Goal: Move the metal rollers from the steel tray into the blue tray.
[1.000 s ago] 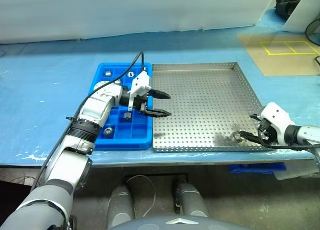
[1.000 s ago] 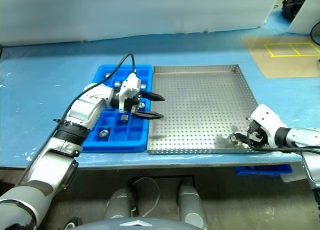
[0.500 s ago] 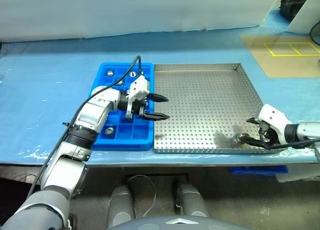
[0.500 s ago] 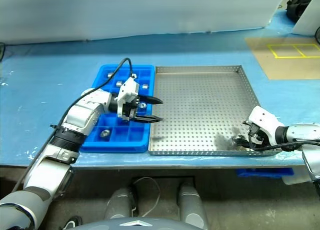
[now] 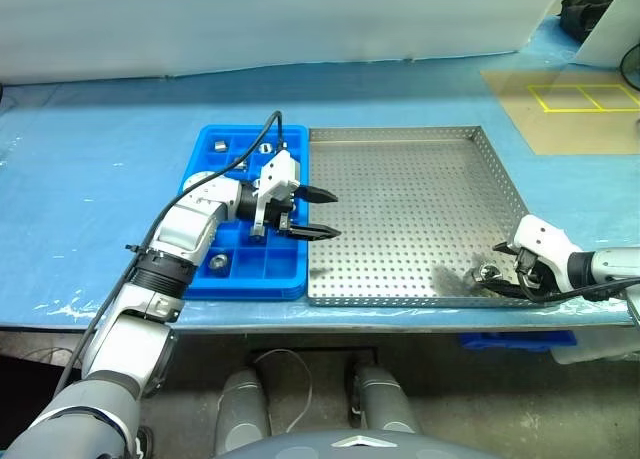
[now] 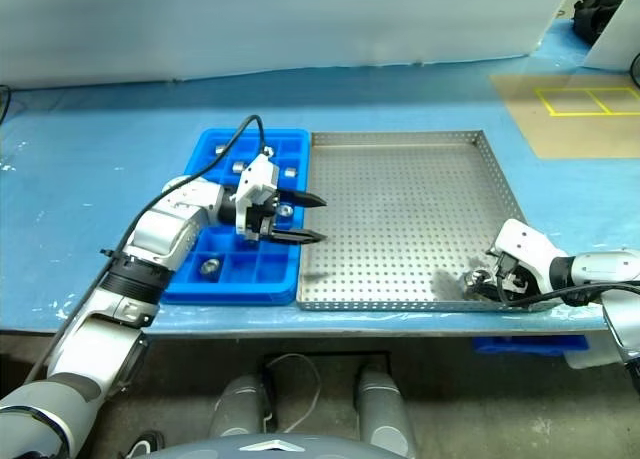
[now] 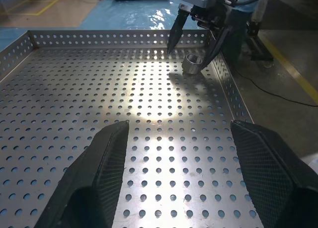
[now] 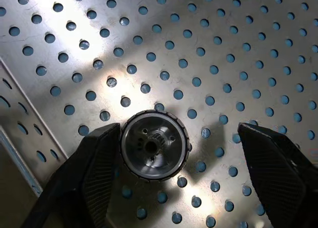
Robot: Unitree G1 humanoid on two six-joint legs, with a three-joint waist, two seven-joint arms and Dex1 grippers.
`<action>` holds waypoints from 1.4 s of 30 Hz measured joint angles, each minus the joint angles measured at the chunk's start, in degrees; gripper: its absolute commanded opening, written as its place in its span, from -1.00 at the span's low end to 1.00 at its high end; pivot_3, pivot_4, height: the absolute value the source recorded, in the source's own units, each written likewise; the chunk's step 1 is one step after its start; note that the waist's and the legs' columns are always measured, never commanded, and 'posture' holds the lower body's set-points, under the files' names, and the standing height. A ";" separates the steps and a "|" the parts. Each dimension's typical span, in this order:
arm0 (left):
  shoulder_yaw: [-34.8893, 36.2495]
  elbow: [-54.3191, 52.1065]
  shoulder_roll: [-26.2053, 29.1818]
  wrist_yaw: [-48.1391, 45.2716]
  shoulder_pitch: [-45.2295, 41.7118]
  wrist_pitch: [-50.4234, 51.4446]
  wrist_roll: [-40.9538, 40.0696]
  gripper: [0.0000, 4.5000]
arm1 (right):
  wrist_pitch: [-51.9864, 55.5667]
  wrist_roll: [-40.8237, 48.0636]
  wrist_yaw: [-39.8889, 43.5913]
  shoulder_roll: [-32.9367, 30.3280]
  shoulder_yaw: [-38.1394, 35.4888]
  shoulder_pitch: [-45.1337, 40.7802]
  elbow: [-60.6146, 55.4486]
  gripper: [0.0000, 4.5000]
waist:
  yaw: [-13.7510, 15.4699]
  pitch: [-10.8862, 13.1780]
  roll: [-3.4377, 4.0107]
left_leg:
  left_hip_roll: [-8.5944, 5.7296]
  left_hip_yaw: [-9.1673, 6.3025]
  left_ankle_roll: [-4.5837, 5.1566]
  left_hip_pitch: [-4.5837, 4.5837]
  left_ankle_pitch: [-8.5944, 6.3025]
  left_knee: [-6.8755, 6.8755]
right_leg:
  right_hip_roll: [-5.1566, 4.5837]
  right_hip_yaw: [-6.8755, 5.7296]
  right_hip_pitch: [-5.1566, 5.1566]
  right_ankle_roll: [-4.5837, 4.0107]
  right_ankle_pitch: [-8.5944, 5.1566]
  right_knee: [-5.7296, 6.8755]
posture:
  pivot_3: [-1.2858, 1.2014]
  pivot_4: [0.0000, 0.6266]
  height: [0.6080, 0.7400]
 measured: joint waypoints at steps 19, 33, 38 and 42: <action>0.00 -1.46 0.18 0.04 0.48 0.47 0.00 0.55 | -1.09 -0.01 0.02 0.43 0.17 -0.17 -0.28 -0.28 | -0.06 0.01 -0.01 | 0.00 0.00 -0.01 0.03 0.00 0.03 | 0.00 0.02 0.02 0.04 -0.02 -0.01 | -0.24 -0.52 1.00; 2.20 -3.87 9.70 -2.47 0.39 -0.78 0.10 0.55 | 22.87 15.76 -3.90 13.11 3.07 -18.29 -22.27 -0.28 | 0.42 0.00 0.05 | 0.06 0.02 -0.28 0.08 0.17 -0.45 | 0.06 -0.03 -0.23 -0.38 0.22 0.06 | -0.16 -0.52 1.00; 5.67 -5.52 15.01 -3.19 0.48 0.13 -0.70 0.55 | 25.66 17.46 -3.64 17.13 7.70 -24.06 -21.72 -0.28 | 1.65 0.01 0.05 | 0.05 0.03 -0.38 0.05 0.22 -0.50 | 0.03 -0.03 -0.30 -0.41 0.23 0.09 | -0.07 -0.52 1.00; 8.53 -12.56 19.94 -3.29 4.88 2.81 -2.43 0.55 | 24.83 17.55 -1.16 19.61 12.21 -28.27 -18.74 -0.28 | 2.22 0.02 0.06 | 0.08 0.03 -0.55 0.13 0.31 -0.66 | 0.04 -0.08 -0.31 -0.41 0.23 0.12 | 0.00 -0.52 1.00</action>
